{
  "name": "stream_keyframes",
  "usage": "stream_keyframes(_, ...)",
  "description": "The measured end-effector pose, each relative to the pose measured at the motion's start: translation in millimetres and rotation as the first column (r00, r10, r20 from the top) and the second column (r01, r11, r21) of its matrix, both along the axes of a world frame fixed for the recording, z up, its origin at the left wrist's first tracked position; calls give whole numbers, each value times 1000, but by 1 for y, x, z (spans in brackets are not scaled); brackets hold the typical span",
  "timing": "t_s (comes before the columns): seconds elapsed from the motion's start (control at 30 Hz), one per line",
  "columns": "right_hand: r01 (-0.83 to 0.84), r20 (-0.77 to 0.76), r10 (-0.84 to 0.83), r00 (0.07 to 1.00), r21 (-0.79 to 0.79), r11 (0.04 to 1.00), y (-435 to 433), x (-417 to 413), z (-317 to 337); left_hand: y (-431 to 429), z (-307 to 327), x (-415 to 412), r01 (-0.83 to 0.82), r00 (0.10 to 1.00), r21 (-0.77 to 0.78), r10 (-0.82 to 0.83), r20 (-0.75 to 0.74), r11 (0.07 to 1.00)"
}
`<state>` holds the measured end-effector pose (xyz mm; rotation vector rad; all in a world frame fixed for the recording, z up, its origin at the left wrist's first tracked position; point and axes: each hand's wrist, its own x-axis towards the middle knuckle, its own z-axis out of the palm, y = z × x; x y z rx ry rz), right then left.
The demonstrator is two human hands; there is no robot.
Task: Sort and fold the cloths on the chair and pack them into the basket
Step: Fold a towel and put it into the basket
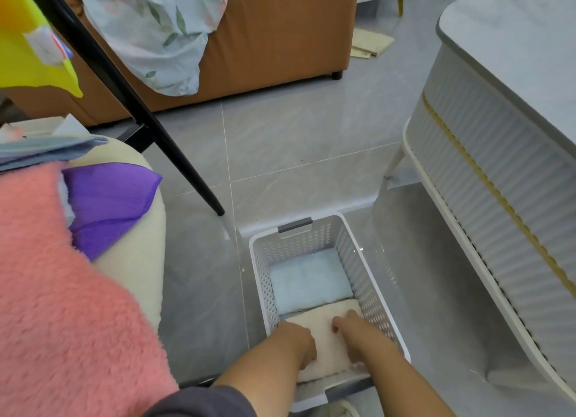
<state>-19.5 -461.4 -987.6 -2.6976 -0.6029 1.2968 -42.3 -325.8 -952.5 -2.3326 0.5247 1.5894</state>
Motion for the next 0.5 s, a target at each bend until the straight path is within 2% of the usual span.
stream_keyframes(0.07, 15, 7, -15, 1000, -15, 1000, -2, 3, 10, -3, 9, 2, 14, 998, 49, -17, 53, 999)
stream_keyframes(0.13, 77, 74, -78, 994, 22, 997, -1, 5, 27, -5, 29, 7, -38, 990, 73, 27, 138, 997)
stream_keyframes(0.23, 176, 216, -201, 956, 129, 976, 3, 7, 65, -6, 80, 20, -153, 966, 110, 125, 226, 982)
stream_keyframes(0.33, 292, 288, -374, 882, 292, 911, 14, 8, 125, -9, 150, 24, -212, 918, 117, 157, 364, 970)
stream_keyframes(0.4, 299, 347, -442, 827, 395, 869, 28, 7, 174, -2, 206, 17, -221, 841, 9, 186, 509, 975)
stream_keyframes(0.5, 223, 451, -517, 727, 557, 800, 59, -5, 254, 34, 292, -8, -165, 614, -194, 254, 747, 967)
